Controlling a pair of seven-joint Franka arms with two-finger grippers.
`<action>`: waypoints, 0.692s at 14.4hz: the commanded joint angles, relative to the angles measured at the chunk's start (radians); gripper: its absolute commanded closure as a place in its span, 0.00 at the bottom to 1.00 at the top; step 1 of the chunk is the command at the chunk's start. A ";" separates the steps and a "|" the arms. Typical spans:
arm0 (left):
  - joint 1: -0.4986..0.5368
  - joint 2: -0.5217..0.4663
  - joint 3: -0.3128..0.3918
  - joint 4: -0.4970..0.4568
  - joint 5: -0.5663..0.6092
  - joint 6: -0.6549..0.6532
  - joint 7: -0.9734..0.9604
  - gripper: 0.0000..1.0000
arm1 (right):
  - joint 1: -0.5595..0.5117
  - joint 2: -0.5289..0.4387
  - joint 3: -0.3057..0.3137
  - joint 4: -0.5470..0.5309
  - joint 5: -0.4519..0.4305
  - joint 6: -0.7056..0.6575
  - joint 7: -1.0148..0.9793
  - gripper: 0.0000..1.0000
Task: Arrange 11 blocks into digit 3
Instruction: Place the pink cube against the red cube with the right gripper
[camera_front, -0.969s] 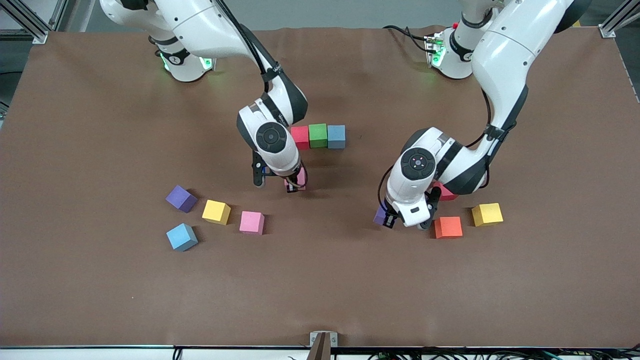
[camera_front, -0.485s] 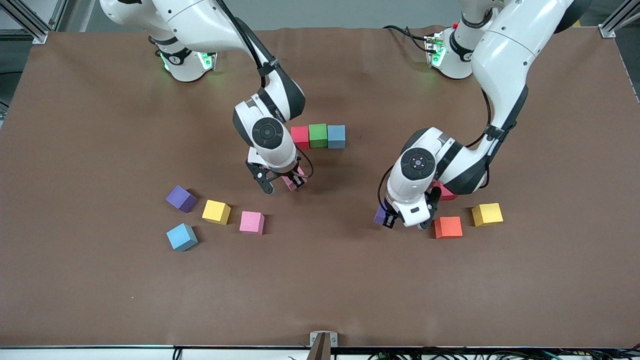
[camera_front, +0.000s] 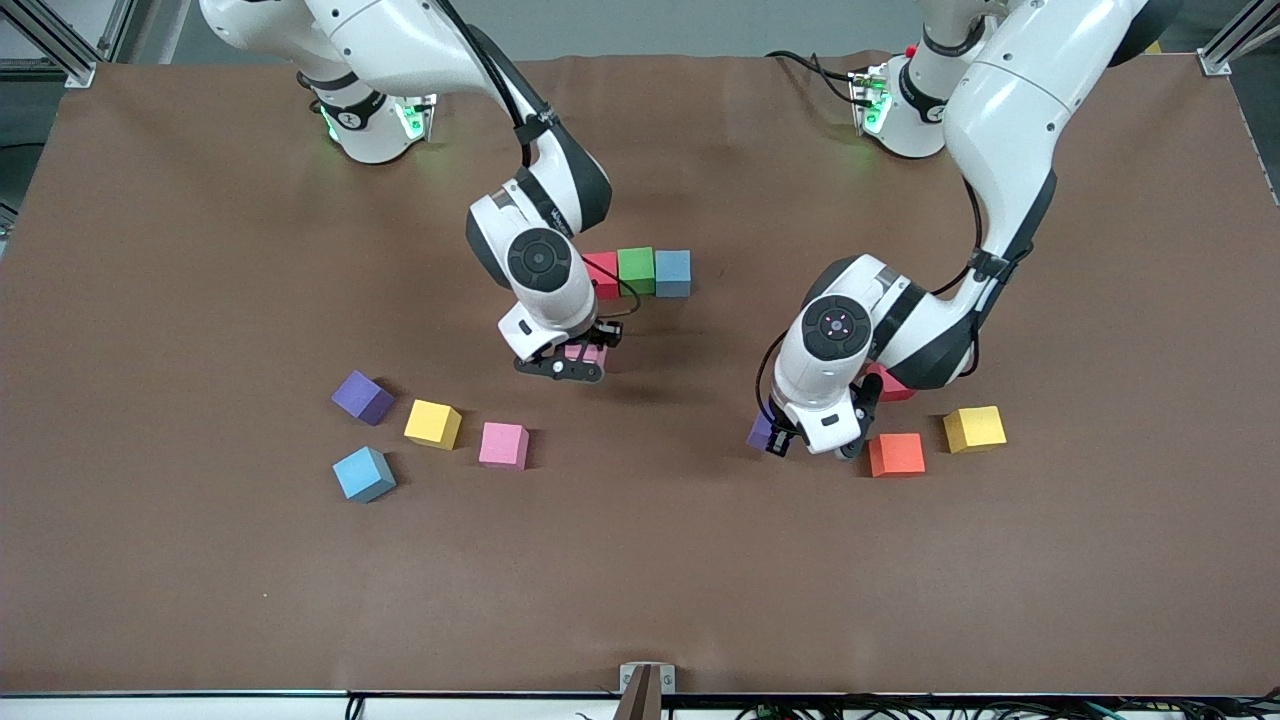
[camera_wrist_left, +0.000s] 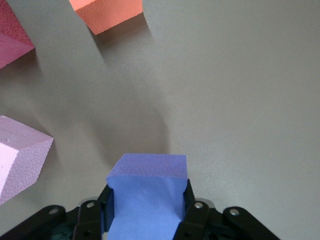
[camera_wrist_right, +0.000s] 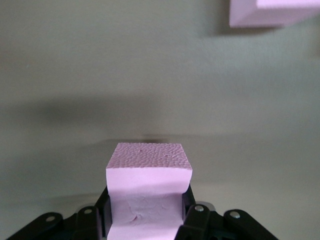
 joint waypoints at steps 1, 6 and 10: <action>0.001 0.000 0.000 0.006 0.002 -0.002 0.005 0.70 | 0.032 -0.049 0.005 -0.055 -0.048 0.010 -0.053 1.00; 0.001 0.002 0.000 0.006 0.002 -0.001 0.005 0.70 | 0.084 -0.112 0.002 -0.176 -0.051 0.084 0.017 1.00; -0.001 0.002 0.000 0.005 0.002 -0.001 0.007 0.70 | 0.099 -0.118 0.002 -0.211 -0.053 0.107 0.019 1.00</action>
